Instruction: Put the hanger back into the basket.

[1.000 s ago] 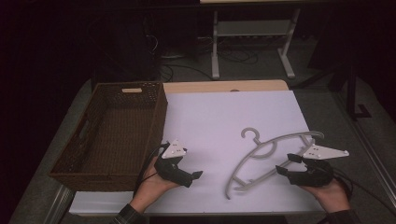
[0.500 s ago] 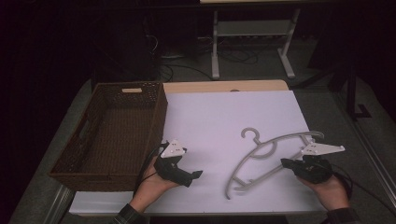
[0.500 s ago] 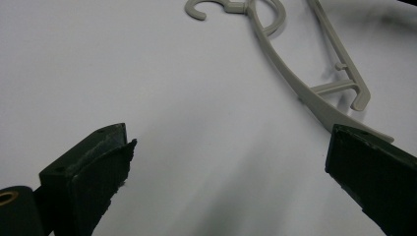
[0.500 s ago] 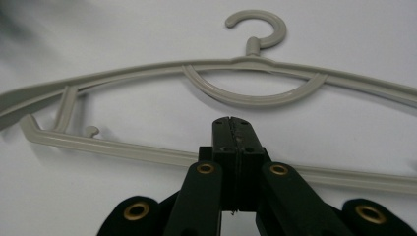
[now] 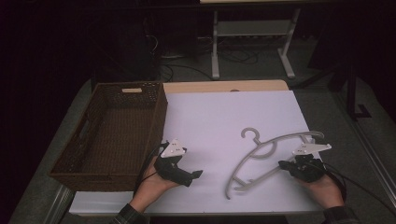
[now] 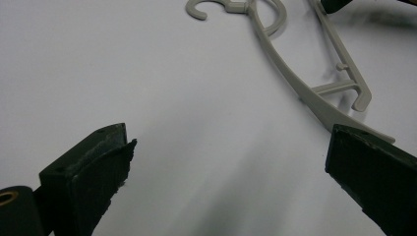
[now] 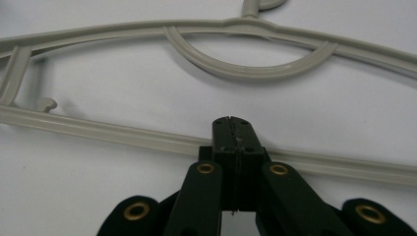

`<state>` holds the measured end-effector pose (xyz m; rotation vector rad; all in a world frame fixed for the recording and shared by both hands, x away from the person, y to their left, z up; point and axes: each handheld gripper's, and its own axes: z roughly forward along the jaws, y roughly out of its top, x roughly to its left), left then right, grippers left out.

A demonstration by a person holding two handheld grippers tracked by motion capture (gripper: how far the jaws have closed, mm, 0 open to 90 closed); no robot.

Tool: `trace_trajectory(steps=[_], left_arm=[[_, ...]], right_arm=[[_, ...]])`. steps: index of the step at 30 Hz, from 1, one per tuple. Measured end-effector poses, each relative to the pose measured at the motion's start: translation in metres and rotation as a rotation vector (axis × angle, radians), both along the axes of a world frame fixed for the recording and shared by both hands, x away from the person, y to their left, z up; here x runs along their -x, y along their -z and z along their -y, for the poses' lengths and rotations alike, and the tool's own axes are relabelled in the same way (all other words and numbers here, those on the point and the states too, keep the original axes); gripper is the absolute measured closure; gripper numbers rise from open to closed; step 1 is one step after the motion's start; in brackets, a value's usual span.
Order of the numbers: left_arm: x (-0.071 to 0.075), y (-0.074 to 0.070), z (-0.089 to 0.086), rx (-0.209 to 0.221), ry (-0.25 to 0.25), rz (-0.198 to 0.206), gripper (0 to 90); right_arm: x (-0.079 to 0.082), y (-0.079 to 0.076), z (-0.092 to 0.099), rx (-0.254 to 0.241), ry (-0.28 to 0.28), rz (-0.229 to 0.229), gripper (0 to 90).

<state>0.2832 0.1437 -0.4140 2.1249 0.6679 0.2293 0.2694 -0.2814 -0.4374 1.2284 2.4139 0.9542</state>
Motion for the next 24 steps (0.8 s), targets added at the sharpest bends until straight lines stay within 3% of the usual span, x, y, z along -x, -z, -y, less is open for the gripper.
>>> trace_trajectory(steps=[16, 20, 24], left_arm=[[0.000, 0.000, 0.002, -0.014, -0.002, 0.003, 2.7], [-0.001, -0.001, 0.007, -0.033, 0.006, 0.014, 2.7], [-0.006, -0.003, 0.018, -0.015, 0.008, 0.003, 2.7]], right_arm=[[-0.003, 0.007, -0.004, 0.036, 0.005, -0.009, 89.7], [-0.003, 0.008, -0.005, 0.037, 0.009, -0.009, 89.7], [-0.002, 0.008, -0.005, 0.038, 0.012, -0.009, 89.7]])
